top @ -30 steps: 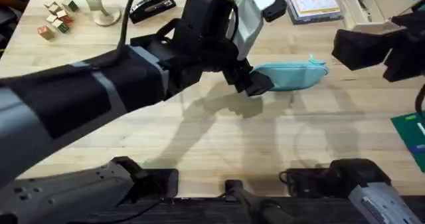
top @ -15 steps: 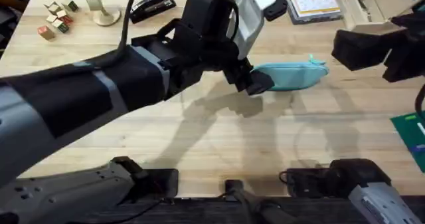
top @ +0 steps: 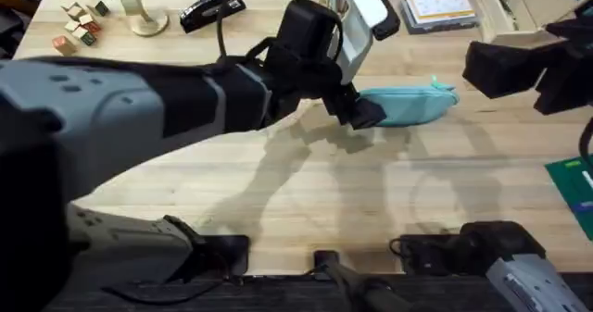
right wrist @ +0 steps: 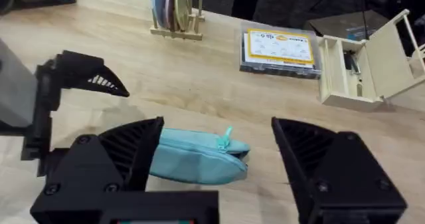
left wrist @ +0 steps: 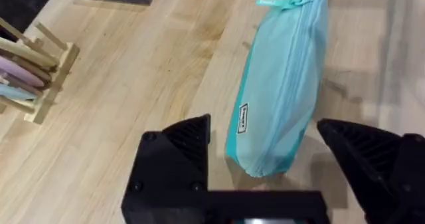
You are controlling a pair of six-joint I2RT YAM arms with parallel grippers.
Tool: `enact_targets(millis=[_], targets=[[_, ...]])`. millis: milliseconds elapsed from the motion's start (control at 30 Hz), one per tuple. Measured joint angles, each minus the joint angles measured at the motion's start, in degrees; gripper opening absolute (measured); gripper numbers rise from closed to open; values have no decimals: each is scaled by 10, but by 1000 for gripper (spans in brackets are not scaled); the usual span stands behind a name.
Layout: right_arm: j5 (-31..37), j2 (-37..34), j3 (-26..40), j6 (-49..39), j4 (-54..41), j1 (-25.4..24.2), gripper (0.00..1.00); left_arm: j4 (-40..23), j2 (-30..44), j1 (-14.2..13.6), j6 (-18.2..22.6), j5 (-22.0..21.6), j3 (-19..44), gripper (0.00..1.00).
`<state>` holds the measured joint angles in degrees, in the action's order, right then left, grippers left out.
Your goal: Unzip the bag, pick up the pens from the table one at a time and place them inside, then zip the bag closed.
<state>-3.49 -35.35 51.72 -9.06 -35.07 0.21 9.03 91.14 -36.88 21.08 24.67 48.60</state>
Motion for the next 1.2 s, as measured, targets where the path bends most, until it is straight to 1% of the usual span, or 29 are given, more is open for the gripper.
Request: enact_targets(millis=[67,133,200,433,500,567,600,633,733,767,867,1200], targets=[[0,0,0,0,0,0,998,5,11,0,0,1,0,993],[0,0,0,0,0,0,998,6,23,0,0,2,0,934],[0,0,0,0,0,0,998,6,38,0,0,3,0,905],[0,0,0,0,0,0,998,6,39,0,0,6,1,877],[0,0,0,0,0,0,998,6,39,0,0,7,1,841],[0,0,0,0,0,0,997,6,41,0,0,9,1,785],[0,0,0,0,0,0,997,6,42,0,0,9,1,718],[0,0,0,0,0,0,997,6,43,0,-1,9,1,593],[0,0,0,0,0,0,998,6,45,0,0,12,1,121],[0,0,0,0,0,0,998,6,45,0,1,12,1,64],[0,0,0,0,2,0,998,6,45,-2,2,13,1,44],[0,0,0,5,-8,0,996,6,45,-2,2,12,1,42]])
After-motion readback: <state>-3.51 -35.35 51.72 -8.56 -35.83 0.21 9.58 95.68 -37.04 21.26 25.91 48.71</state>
